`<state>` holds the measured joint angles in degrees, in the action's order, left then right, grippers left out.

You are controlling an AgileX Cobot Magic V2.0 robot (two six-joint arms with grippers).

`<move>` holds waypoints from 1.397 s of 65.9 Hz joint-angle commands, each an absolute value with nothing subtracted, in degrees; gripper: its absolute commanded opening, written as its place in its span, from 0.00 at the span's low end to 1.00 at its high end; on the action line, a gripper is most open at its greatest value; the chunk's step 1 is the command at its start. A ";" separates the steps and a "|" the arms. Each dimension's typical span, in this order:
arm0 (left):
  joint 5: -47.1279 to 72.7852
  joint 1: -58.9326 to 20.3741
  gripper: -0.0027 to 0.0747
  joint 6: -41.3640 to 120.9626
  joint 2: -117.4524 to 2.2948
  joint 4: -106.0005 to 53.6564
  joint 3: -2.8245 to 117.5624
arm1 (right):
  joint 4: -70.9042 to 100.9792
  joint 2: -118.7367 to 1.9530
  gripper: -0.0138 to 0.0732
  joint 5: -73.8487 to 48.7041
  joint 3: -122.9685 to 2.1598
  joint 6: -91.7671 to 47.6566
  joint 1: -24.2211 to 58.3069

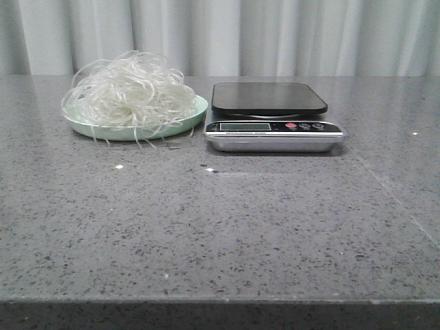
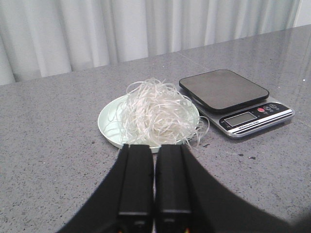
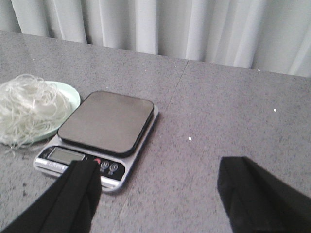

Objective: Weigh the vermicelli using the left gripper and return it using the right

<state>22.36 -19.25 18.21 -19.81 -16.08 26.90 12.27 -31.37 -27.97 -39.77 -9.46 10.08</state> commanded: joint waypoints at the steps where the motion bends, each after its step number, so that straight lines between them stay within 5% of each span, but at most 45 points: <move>1: 17.66 -19.22 0.20 18.27 -20.46 -17.11 28.48 | 12.36 -27.09 0.85 -22.62 -36.96 -10.14 11.65; 21: 17.66 -19.22 0.20 18.27 -20.46 -17.11 28.48 | 9.21 -13.24 0.83 -18.97 -25.87 -10.98 17.11; 26: 17.66 -19.22 0.20 18.27 -20.46 -17.11 28.48 | 8.84 -11.05 0.71 -15.83 -23.69 -10.98 17.11; 35: 17.66 -19.22 0.20 18.27 -20.46 -17.11 28.48 | 9.40 -9.56 0.29 -14.15 -22.57 -10.92 17.11; 41: 17.66 -19.22 0.20 18.27 -20.46 -17.11 28.48 | 9.74 -9.56 0.37 -14.15 -22.37 -10.92 17.11; 92: 14.30 -18.42 0.20 17.67 -19.36 -11.66 24.84 | 9.74 -9.56 0.37 -14.54 -22.37 -10.92 17.11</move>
